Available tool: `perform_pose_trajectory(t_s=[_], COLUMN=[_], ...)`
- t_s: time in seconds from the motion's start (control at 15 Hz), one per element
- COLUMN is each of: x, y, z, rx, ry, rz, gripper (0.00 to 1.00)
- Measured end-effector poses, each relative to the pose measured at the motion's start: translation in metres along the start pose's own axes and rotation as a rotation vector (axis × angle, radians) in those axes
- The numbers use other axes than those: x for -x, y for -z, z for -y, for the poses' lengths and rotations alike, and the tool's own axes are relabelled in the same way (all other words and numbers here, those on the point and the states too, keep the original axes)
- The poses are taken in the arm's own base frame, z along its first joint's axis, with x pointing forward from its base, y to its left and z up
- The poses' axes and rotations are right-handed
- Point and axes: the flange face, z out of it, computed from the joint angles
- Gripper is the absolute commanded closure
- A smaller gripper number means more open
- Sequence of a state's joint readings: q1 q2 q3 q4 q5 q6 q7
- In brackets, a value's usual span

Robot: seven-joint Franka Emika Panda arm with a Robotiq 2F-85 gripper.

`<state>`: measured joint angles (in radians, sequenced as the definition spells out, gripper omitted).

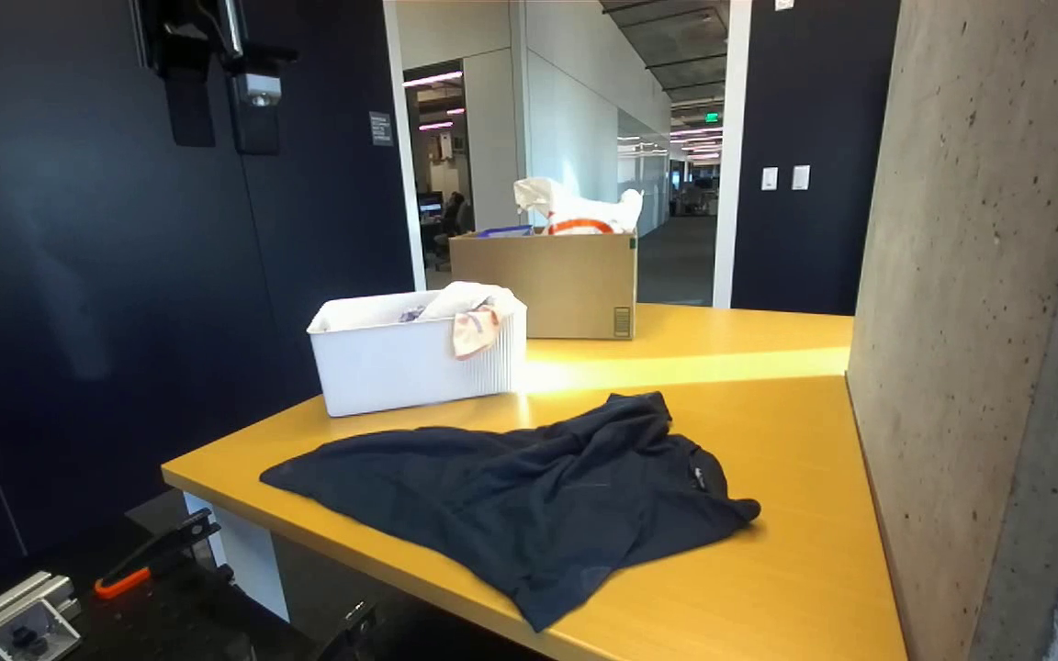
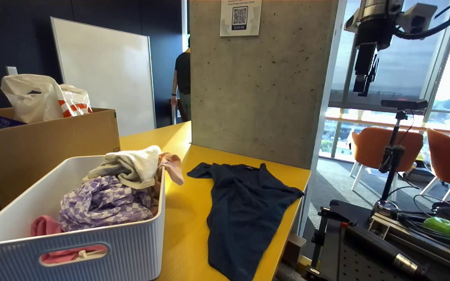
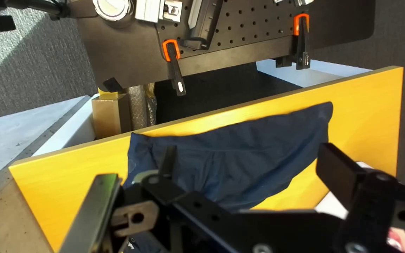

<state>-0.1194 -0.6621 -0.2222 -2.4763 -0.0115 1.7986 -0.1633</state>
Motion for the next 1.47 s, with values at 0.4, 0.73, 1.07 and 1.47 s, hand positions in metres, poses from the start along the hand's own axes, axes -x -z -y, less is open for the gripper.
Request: perform_pose_trajectory(t_s=[0.4,0.73,1.07,1.47], x=[-0.054,-0.129,-0.163,-0.179], y=[0.008,-0.057,-0.149,-0.231], z=[0.0,0.018,0.045,0.06], rx=[-0.105,-0.169,-0.148,-0.079], ry=[-0.116,-0.195,-0.32,-0.459], rz=[-0.01,0.039,0.111,0.196], gripper=[0.0,0.0,0.0,0.0])
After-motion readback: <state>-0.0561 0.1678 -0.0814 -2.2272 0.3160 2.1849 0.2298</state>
